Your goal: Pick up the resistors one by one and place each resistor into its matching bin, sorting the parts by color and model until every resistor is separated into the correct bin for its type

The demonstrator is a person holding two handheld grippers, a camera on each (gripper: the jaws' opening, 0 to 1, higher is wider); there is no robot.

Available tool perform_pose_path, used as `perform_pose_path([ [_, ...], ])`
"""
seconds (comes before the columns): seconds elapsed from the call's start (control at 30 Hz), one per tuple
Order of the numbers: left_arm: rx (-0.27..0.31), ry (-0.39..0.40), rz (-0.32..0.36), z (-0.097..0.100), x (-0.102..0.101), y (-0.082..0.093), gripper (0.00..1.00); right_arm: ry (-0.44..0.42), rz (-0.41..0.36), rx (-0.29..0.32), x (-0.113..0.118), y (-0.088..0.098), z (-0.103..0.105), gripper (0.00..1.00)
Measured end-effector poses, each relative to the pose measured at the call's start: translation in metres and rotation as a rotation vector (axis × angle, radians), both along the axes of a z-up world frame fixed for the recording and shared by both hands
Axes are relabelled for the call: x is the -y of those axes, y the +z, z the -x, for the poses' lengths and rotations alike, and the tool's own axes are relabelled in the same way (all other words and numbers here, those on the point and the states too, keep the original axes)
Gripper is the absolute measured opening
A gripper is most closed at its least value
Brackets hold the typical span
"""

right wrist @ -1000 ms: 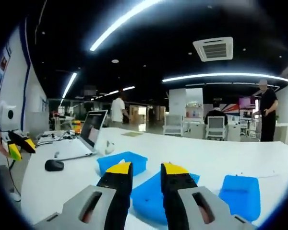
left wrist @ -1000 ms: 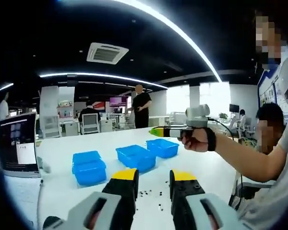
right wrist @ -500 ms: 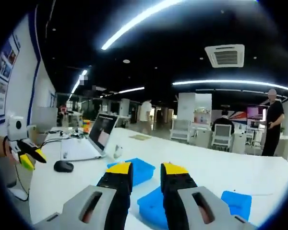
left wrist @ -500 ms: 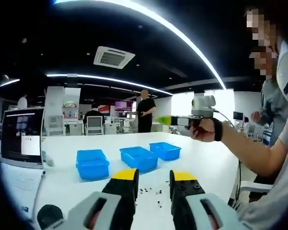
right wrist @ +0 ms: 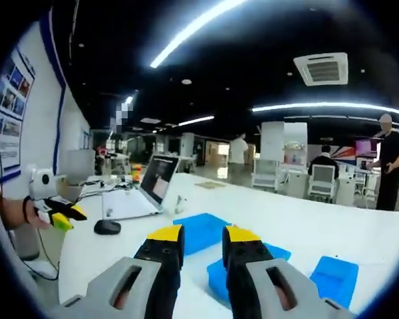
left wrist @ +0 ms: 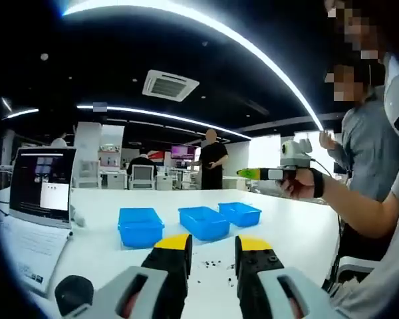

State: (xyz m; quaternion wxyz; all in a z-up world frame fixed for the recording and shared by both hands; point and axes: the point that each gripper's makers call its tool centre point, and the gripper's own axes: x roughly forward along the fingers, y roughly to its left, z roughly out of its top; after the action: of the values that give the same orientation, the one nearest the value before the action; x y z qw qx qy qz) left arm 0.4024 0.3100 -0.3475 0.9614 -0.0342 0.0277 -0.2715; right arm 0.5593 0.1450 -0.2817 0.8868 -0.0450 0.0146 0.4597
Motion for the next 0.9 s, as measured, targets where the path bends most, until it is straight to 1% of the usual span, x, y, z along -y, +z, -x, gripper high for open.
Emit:
perform_pose_path([
  [0.23, -0.004, 0.015, -0.006, -0.004, -0.003, -0.004, 0.28, 0.022, 0.000, 0.032, -0.005, 0.011, 0.002, 0.25],
  [0.4, -0.008, 0.024, 0.000, -0.006, -0.003, -0.008, 0.28, 0.025, 0.020, 0.035, 0.001, 0.007, 0.003, 0.25],
  [0.5, -0.019, 0.029, 0.005, -0.008, -0.003, -0.014, 0.28, 0.022, 0.039, 0.036, 0.008, 0.002, 0.000, 0.25],
  [0.57, -0.026, 0.032, 0.006, -0.010, -0.004, -0.016, 0.28, 0.025, 0.048, 0.035, 0.005, 0.002, 0.000, 0.25],
  [0.77, -0.023, 0.045, 0.001, -0.016, -0.009, -0.015, 0.28, 0.038, 0.069, 0.035, 0.000, 0.002, -0.008, 0.25],
  [0.9, -0.032, 0.061, -0.001, -0.020, -0.014, -0.018, 0.28, 0.058, 0.099, 0.040, -0.002, 0.000, -0.014, 0.25],
])
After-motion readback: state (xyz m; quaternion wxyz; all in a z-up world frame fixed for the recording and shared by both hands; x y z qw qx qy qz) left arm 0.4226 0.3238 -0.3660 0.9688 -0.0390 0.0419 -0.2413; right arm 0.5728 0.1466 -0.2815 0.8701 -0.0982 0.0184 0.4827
